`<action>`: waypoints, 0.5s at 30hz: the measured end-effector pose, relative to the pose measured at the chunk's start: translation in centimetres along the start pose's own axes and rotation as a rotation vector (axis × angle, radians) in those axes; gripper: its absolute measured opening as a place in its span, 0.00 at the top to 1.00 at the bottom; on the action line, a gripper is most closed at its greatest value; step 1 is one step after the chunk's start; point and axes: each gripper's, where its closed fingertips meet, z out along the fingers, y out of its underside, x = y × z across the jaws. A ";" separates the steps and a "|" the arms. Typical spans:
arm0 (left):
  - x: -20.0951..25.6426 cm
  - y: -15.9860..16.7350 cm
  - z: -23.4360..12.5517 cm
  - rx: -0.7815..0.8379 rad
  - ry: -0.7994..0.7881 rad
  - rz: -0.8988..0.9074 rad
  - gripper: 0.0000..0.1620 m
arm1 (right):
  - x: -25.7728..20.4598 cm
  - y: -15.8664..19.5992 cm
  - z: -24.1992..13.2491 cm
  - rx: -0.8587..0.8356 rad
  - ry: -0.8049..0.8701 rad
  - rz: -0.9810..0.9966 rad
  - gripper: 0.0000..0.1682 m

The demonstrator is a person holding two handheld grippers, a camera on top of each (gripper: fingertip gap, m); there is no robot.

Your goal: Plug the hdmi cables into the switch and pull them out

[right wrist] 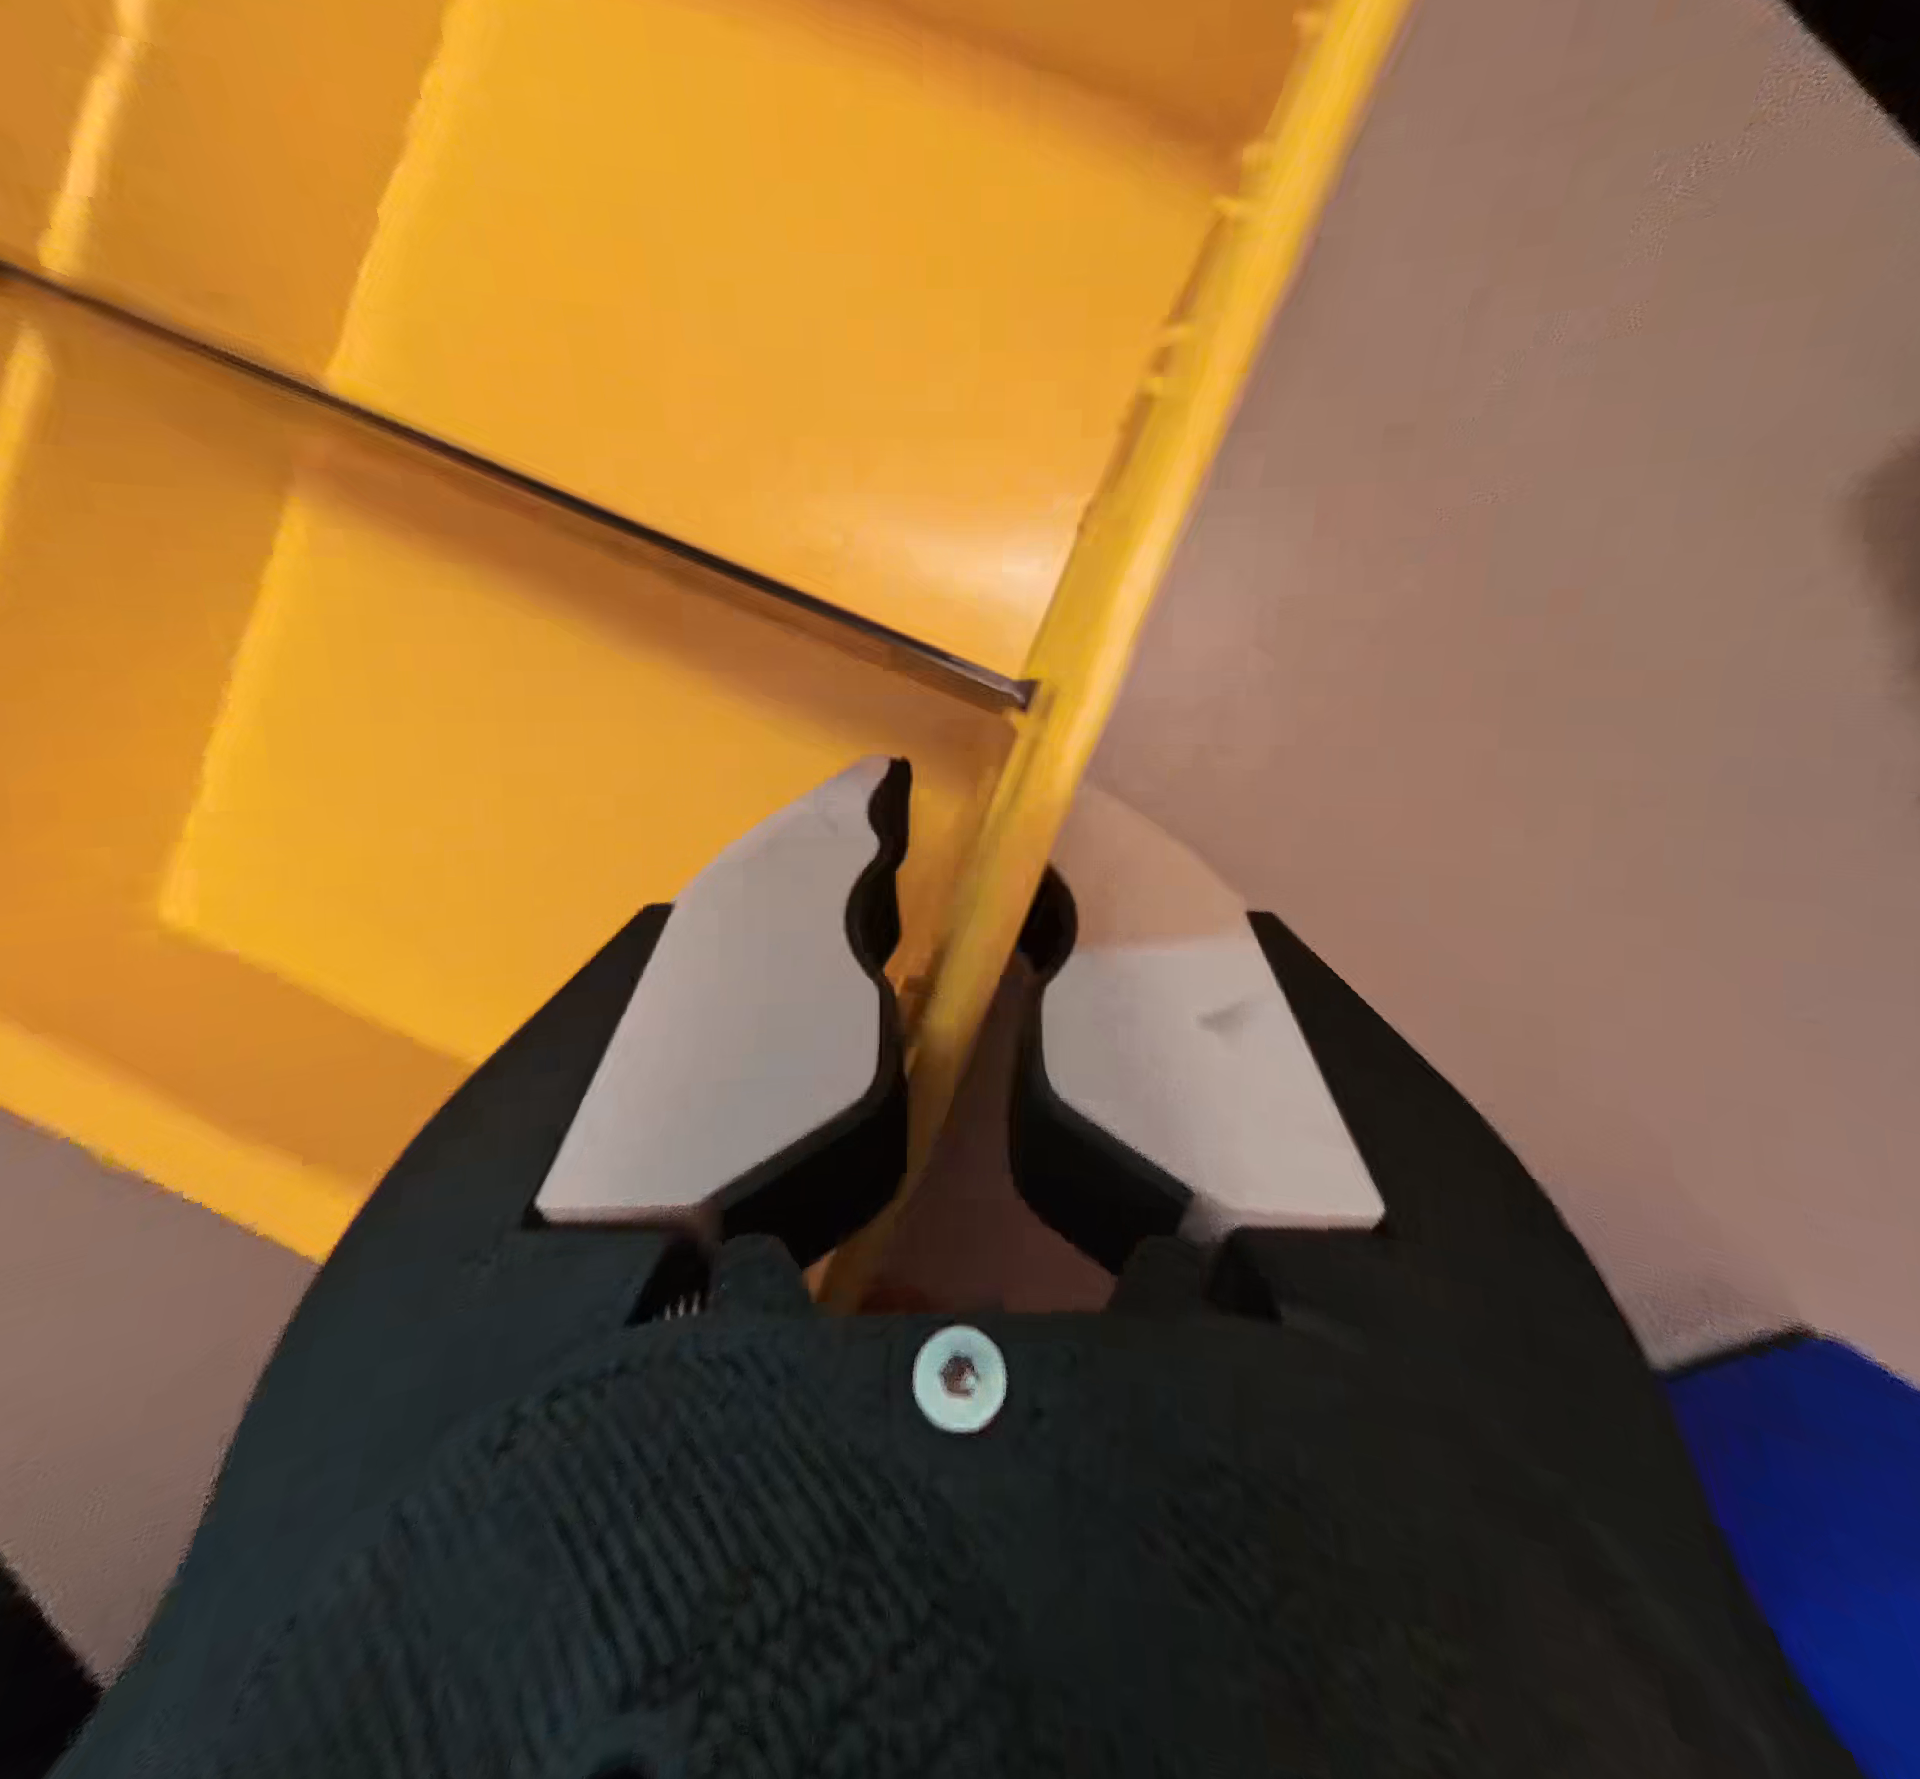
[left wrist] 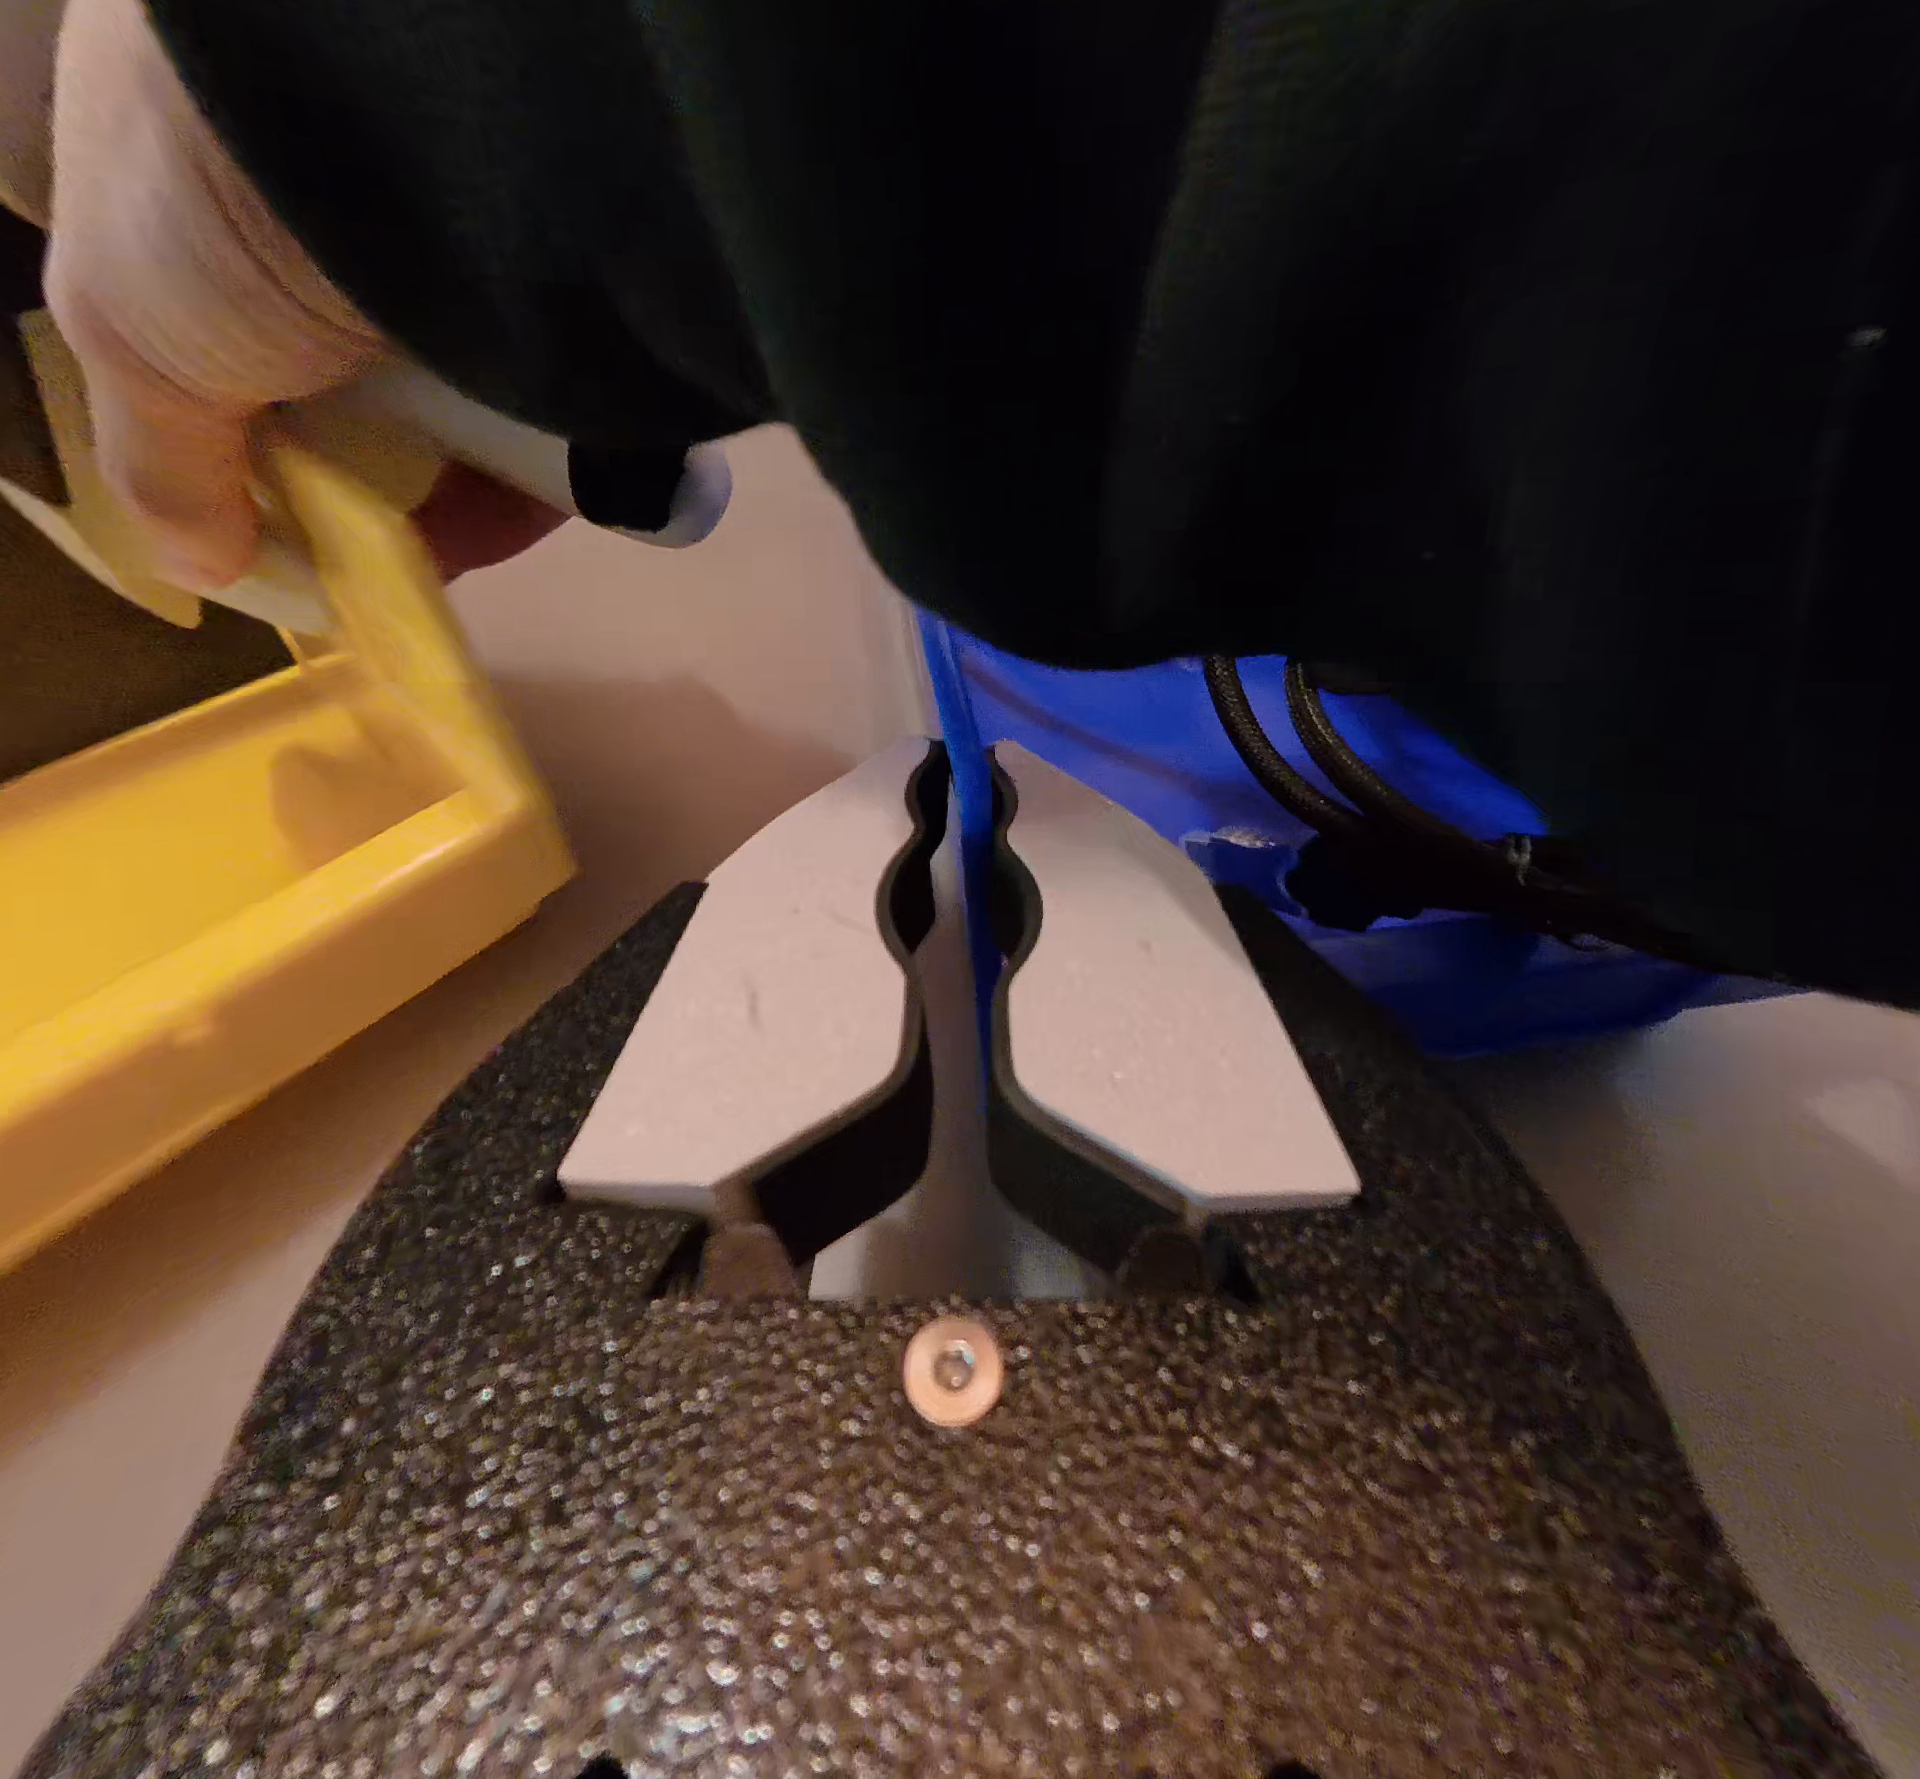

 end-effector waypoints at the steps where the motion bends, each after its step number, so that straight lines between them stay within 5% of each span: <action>1: 0.0 0.0 -0.1 0.000 -0.005 0.025 0.97 | 0.1 0.4 0.0 -0.019 -0.017 -0.057 0.92; 7: -0.5 0.2 -0.8 -0.003 -0.048 0.107 0.97 | 1.0 -1.9 -6.1 0.015 0.075 -0.343 0.96; 11: -1.4 0.3 -1.2 -0.019 -0.089 0.172 0.97 | 5.5 -6.7 -16.4 0.272 0.194 -0.303 0.96; 15: -4.1 0.5 -2.1 -0.026 -0.112 0.162 0.97 | 12.1 -5.7 -28.0 0.482 0.262 -0.202 0.96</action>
